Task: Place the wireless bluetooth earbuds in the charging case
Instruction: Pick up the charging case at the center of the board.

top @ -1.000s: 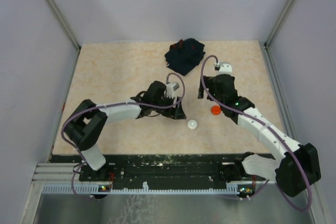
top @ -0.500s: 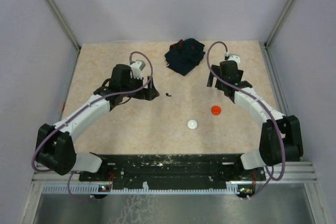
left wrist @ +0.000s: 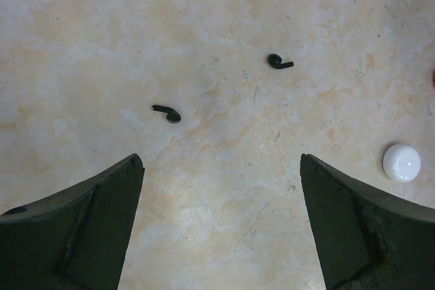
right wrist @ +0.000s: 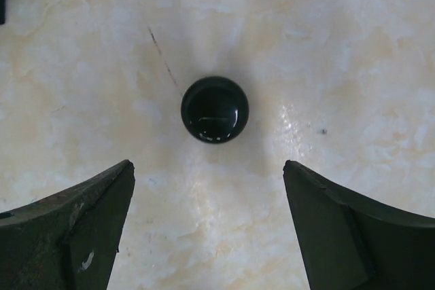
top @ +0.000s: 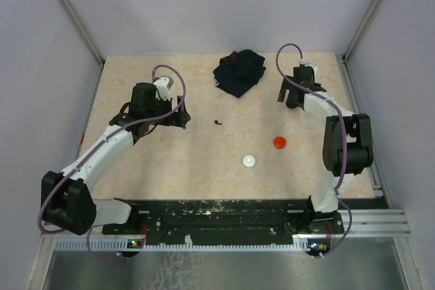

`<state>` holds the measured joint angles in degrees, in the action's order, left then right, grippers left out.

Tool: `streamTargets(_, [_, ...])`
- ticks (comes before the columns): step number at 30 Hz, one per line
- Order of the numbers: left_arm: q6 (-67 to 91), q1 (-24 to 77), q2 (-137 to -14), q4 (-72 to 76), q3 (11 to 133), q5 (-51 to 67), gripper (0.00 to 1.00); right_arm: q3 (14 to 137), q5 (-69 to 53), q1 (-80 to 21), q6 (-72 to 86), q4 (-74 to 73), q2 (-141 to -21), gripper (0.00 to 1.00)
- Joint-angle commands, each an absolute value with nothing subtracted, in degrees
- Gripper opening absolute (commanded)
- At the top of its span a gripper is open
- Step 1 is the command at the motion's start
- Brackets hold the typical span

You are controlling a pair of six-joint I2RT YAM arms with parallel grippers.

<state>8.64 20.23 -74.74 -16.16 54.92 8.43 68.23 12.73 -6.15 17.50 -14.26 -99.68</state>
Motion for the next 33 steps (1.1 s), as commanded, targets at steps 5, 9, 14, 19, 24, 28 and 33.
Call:
streamTargets(5, [6.4, 19.2, -73.7, -16.3, 54.3, 8.7, 0.99, 77.7, 11.4, -4.9, 14.5, -15.4, -108.8, 0.86])
streamTargets(9, [6.0, 19.2, -74.2, -16.4, 54.5, 9.8, 0.99, 79.0, 11.8, -4.9, 13.6, -15.3, -111.5, 0.79])
streamTargets(14, [5.4, 19.0, -74.2, -16.4, 54.5, 10.7, 1.00, 80.2, 11.5, -4.8, 12.3, -15.5, -113.9, 0.74])
streamTargets(19, [5.1, 19.0, -74.5, -16.4, 54.5, 11.7, 0.99, 80.0, 10.9, -4.6, 11.4, -14.7, -115.4, 0.67])
streamTargets(24, [4.9, 19.0, -74.4, -16.5, 54.4, 11.1, 0.97, 79.6, 10.3, -4.4, 10.7, -14.3, -116.0, 0.61])
streamTargets(28, [5.0, 19.0, -74.4, -16.5, 54.4, 11.5, 0.97, 79.4, 10.2, -4.0, 10.1, -13.5, -116.5, 0.59])
streamTargets(33, [5.1, 19.0, -74.5, -16.5, 54.4, 12.3, 0.97, 79.6, 10.2, -3.8, 9.1, -12.6, -117.3, 0.57])
